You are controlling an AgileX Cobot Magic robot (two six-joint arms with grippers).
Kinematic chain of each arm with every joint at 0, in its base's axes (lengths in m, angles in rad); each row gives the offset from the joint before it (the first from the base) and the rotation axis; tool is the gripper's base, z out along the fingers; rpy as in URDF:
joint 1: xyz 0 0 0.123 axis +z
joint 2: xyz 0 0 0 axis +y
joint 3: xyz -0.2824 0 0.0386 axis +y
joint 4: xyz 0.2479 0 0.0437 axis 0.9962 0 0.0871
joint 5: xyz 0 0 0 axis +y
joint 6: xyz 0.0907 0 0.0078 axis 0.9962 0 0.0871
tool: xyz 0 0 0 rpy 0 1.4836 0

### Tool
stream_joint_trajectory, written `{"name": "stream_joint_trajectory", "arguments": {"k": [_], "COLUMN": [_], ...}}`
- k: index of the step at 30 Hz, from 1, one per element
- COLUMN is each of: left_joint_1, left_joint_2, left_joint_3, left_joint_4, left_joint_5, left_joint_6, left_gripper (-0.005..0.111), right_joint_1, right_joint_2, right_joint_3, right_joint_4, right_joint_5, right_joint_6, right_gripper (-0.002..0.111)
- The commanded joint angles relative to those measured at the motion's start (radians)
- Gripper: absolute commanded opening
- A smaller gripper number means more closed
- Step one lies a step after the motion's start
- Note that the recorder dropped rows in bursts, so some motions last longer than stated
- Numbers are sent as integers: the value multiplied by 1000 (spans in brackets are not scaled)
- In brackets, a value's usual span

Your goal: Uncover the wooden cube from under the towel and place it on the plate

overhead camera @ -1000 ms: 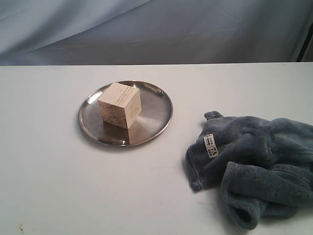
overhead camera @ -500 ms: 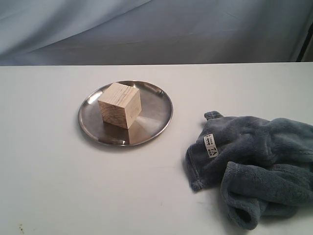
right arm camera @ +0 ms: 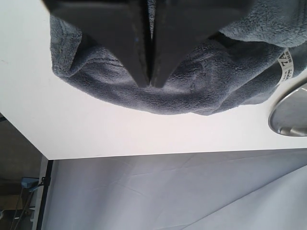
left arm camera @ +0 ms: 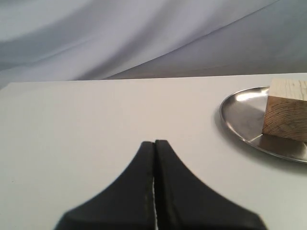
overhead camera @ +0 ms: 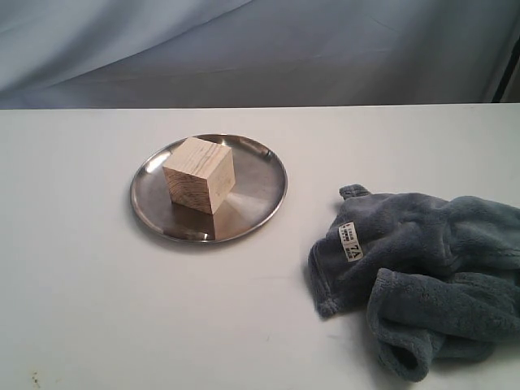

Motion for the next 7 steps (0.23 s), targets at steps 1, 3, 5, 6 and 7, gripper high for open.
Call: {"name": "stream_joint_trajectory", "arguments": {"k": [1,3,5,6,7], "left_joint_1": [3,3,3,3,3], "left_joint_2": [-3,-3,-3,-3,-3], "left_joint_3": [5,5,5,5,5], "left_joint_4": [-98,-101,-101,-101,-101], "left_joint_5": [-28,-28,-28,-28,-28], "left_joint_6": [-36,-29,-27,-27,-27], "left_gripper": [0,0,0,0,0], "right_joint_1": [0,0,0,0,0], "right_joint_2": [-6,-6,-6,-6,-6], "right_joint_3": [3,3,3,3,3], "right_joint_4": [5,5,5,5,5], "right_joint_5": [12,12,12,12,12], "right_joint_6": [4,4,4,4,4], "right_gripper": [3,3,3,3,3]}}
